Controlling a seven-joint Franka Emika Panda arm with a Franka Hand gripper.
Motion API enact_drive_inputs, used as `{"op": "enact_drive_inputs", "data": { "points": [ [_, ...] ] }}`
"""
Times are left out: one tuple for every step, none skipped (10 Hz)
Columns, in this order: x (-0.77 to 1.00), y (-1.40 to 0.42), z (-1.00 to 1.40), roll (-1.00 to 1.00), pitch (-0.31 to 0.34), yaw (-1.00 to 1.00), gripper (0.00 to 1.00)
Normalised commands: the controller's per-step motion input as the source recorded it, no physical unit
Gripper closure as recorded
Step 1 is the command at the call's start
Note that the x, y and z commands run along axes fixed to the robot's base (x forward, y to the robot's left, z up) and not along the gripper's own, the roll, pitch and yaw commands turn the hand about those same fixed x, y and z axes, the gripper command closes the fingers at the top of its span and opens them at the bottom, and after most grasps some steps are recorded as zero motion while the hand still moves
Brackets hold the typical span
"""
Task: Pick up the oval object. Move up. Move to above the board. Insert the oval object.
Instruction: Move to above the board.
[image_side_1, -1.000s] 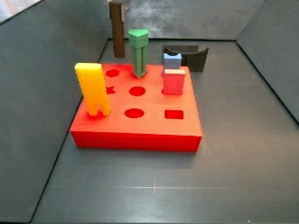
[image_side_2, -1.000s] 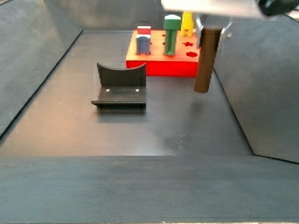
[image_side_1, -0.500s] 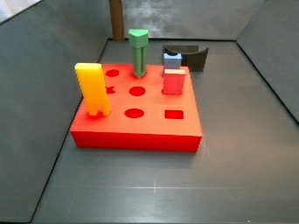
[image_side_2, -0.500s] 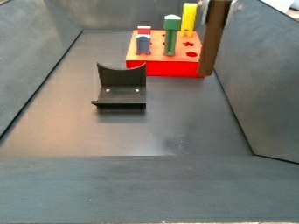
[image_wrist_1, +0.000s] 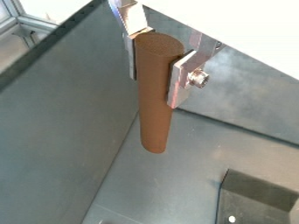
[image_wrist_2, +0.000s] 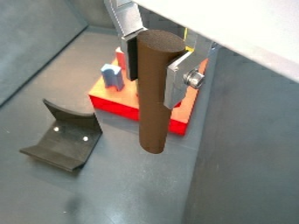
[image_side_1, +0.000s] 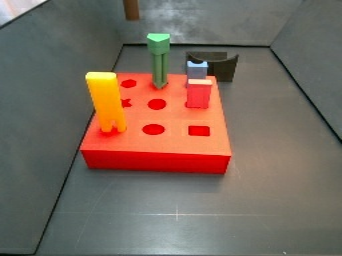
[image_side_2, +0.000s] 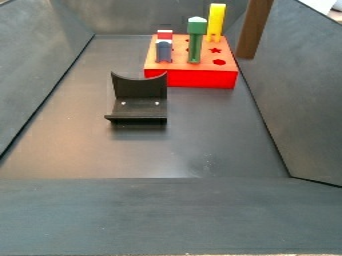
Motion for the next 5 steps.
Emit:
{"op": "enact_drive_inputs", "data": {
  "points": [
    [-0.06,0.09,0.95,0.00,0.064,-0.02,1.00],
    [-0.03,0.06,0.73,0.00,0.079,-0.02,1.00],
    [-0.01,0.05,0.56,0.00,0.080,-0.02,1.00],
    [-0.01,0.04,0.45,0.00,0.079,-0.02,1.00],
    [0.00,0.02,0.17,0.00,0.080,-0.02,1.00]
  ]
}}
